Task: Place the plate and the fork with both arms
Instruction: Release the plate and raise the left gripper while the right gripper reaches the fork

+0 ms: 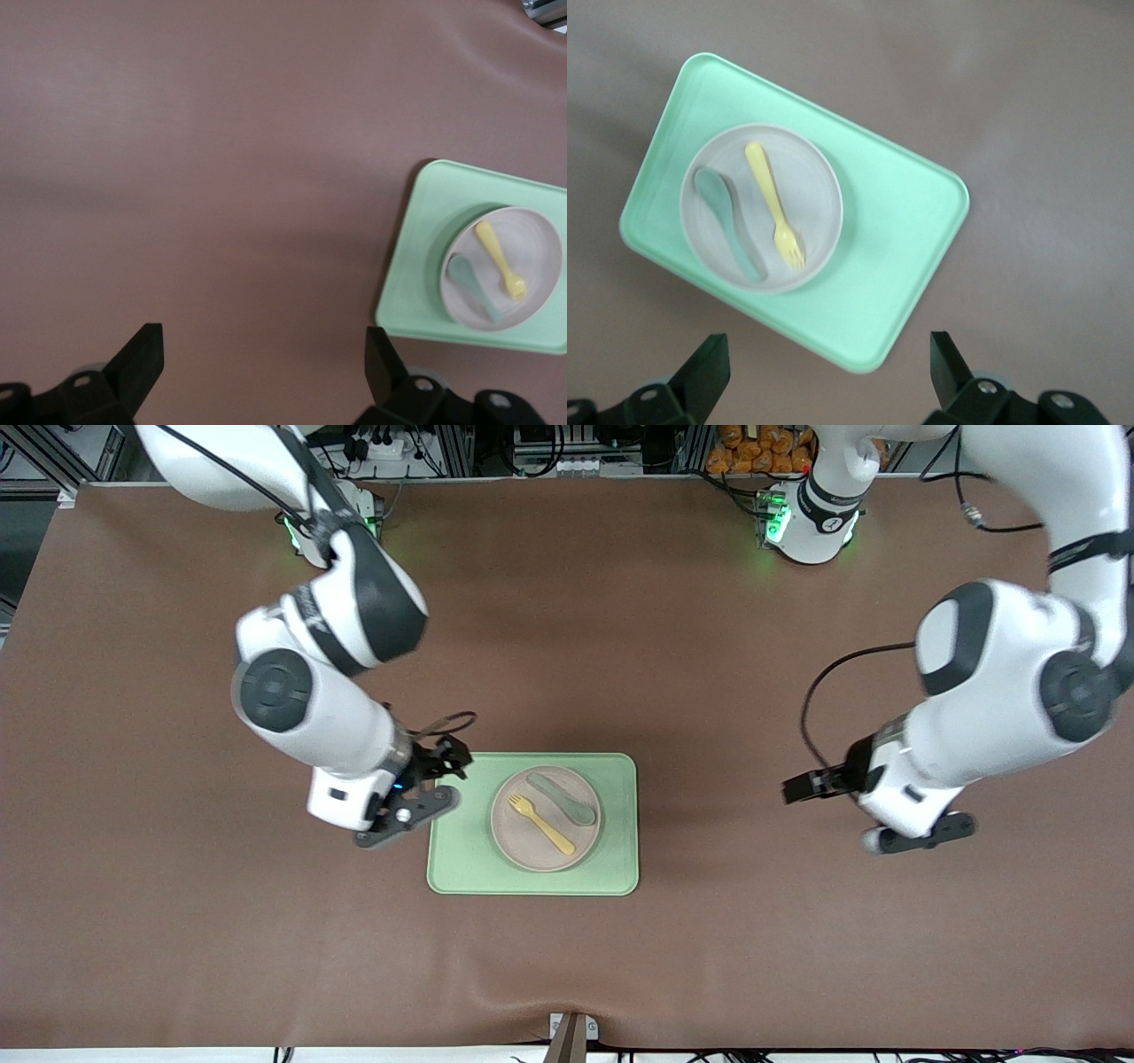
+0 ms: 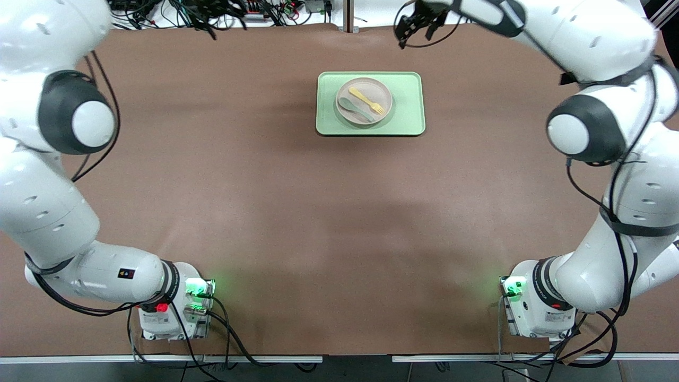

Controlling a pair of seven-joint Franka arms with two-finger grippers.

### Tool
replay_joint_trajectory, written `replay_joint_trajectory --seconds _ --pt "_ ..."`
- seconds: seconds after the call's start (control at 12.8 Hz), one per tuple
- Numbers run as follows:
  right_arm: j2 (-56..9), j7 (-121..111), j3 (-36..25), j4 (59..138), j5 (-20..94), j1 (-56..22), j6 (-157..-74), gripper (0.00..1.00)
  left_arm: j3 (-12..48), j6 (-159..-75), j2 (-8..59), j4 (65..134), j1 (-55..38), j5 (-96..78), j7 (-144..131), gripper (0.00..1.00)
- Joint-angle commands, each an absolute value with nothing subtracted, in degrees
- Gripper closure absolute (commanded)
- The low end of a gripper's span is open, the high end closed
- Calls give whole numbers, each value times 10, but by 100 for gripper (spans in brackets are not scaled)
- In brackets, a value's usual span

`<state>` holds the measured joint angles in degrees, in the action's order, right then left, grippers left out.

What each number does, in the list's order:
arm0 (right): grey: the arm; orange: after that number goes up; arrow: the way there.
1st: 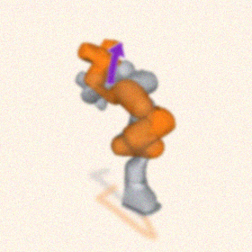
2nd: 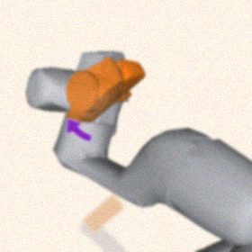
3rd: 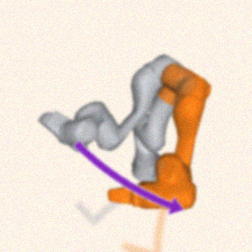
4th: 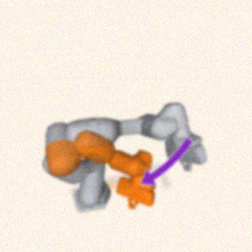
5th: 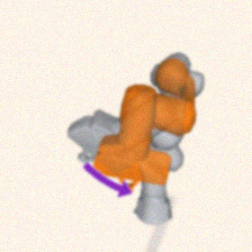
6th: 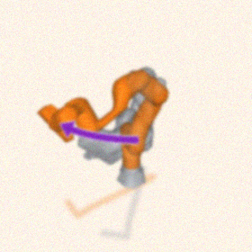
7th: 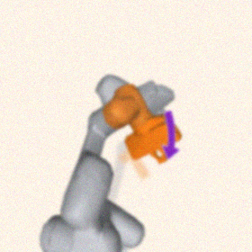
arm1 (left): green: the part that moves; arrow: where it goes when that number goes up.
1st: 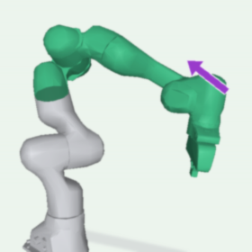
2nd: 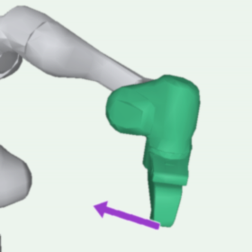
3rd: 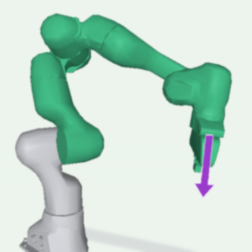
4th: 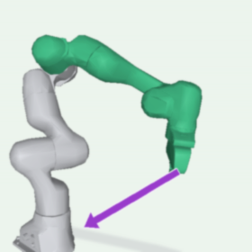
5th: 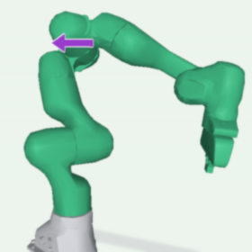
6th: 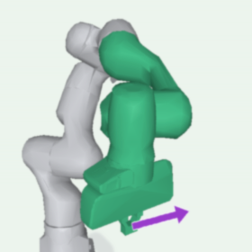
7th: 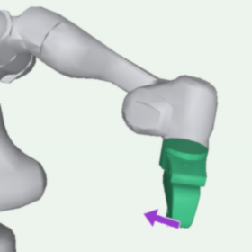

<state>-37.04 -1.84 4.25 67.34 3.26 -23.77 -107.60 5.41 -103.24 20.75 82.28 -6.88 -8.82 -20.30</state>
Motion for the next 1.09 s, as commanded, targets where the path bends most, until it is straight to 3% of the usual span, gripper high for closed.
replay_joint_trajectory --seconds 0.0,0.23,0.47,0.7,1.01 --pt "-448 -31 35 625 17 -257 -1133 0 60 -1034 114 924 -47 -49 -170 0" --pt "-506 -29 33 625 5 -276 -1184 4 61 -1018 74 962 -43 14 -132 0" --pt "-543 -29 28 625 -7 -280 -1211 10 59 -949 53 957 -29 27 -47 0" --pt "-557 1 -3 623 -21 -335 -1216 14 59 -908 19 952 -14 26 -26 0" --pt "-565 5 -5 623 -28 -345 -1216 33 59 -850 8 905 1 25 -2 0"
